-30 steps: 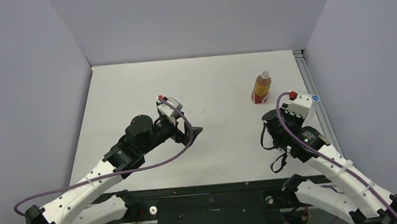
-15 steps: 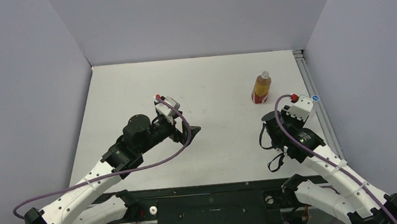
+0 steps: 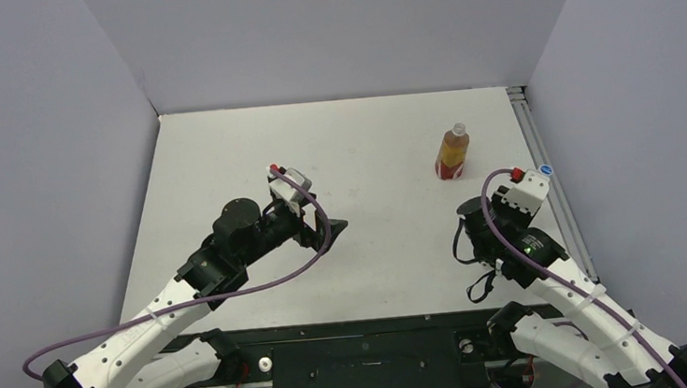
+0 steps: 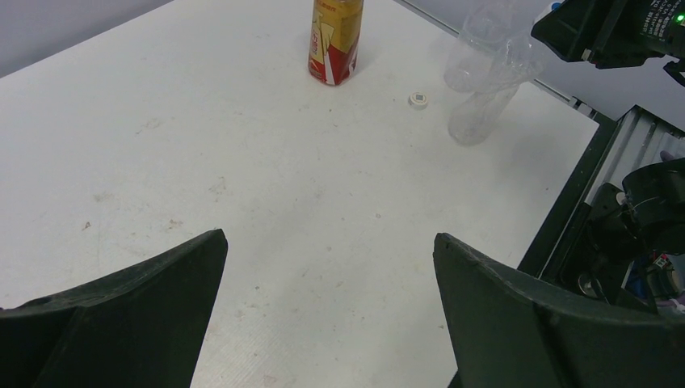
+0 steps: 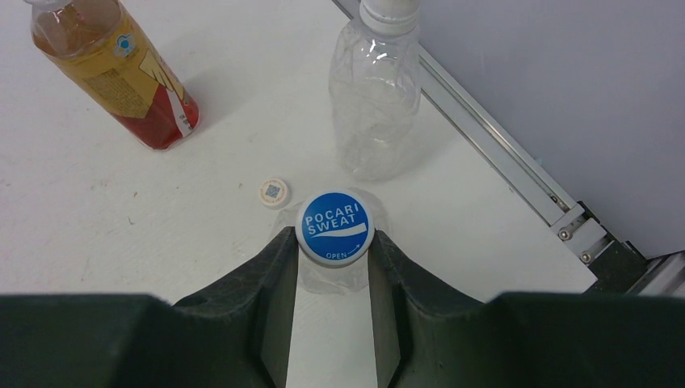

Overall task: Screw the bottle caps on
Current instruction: Place the plastic bottle at the center of the board.

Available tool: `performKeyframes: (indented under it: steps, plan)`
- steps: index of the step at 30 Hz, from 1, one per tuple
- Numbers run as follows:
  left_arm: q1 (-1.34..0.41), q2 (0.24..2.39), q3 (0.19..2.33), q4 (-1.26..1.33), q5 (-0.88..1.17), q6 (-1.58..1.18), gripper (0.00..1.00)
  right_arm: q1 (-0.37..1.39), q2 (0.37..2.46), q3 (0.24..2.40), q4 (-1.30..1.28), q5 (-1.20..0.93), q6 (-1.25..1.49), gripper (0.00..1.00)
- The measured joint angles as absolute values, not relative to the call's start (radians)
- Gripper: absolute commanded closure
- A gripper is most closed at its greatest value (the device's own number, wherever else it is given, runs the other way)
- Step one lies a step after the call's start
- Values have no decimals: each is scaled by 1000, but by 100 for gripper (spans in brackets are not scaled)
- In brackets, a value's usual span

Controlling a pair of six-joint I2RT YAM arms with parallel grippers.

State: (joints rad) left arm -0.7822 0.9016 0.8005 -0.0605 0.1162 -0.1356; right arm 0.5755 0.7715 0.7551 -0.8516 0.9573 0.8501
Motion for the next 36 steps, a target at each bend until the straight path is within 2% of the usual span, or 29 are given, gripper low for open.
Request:
performKeyframes:
  steps: [9,11,15,16,18,22,36]
  plan:
    - [-781,902,796,-57,122,-138,4,529,762,755,-877,987,850,91]
    - [-779,902,796,-57,124,-138,3,521,762,755,-878,987,850,88]
    - [-777,902,796,-57,128,-139,3,516,761,755,-886,986,852,75]
    - [-777,902,796,-57,129,-139,3,516,761,755,-887,985,855,67]
    - [-777,902,796,-57,131,-139,3,516,761,755,-890,980,861,59]
    - [-777,902,796,-57,134,-140,3,516,755,755,-893,977,877,50]
    - [-777,909,796,-57,143,-147,3,516,722,754,-902,970,888,44]
